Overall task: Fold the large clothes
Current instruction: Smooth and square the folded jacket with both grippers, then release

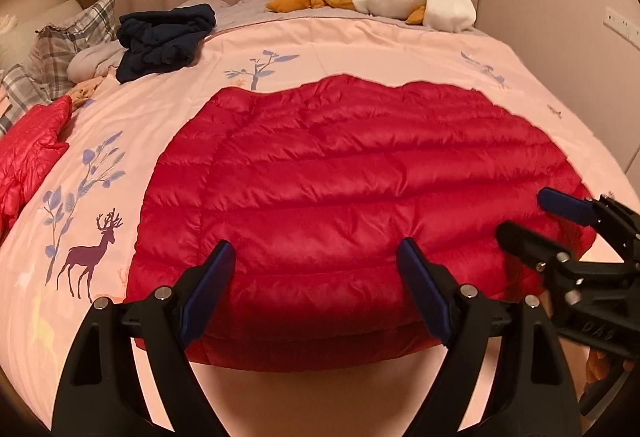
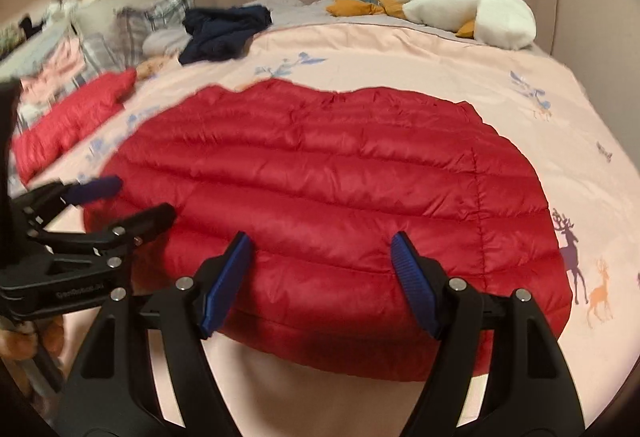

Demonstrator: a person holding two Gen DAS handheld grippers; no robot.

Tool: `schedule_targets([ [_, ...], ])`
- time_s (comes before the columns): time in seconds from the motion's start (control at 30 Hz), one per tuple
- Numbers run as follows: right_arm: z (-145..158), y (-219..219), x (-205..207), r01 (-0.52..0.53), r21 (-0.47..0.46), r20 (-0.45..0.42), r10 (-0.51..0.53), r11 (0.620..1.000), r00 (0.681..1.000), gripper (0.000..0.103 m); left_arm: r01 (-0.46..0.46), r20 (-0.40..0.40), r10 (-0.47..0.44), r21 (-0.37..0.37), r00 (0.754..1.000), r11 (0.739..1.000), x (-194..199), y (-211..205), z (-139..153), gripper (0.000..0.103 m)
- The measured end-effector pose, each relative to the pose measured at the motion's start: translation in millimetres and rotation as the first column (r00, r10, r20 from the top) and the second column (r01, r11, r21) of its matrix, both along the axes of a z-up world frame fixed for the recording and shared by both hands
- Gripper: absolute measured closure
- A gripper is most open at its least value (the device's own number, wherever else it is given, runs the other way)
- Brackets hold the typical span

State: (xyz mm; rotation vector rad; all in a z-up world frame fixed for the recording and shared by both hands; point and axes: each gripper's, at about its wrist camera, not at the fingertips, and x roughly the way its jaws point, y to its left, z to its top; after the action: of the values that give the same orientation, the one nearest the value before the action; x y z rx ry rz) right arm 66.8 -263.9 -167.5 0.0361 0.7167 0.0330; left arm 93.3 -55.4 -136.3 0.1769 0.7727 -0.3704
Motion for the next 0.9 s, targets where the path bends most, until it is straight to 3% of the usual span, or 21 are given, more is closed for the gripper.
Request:
schedule_targets([
  [0.13,-6,-9,-3,0.022,-0.016,-0.004,-0.022,1.0,1.0,0.026,-0.013,-0.007,0.013,0.01,1.0,1.0,0,7,-8,0.011],
  [0.47,-12,-72,-26,0.176,0.029,-0.023,-0.176,0.984,0.984,0.026,-0.041,-0.02,0.04,-0.007,0.999,0.999,-2,27,-11,0.011],
  [0.9,-22,-106,-51,0.277,0.06,-0.049,-0.275,0.959,0.96,0.025,-0.129,-0.06,0.128,-0.008,0.99,0.992,-4,61,-18,0.011],
])
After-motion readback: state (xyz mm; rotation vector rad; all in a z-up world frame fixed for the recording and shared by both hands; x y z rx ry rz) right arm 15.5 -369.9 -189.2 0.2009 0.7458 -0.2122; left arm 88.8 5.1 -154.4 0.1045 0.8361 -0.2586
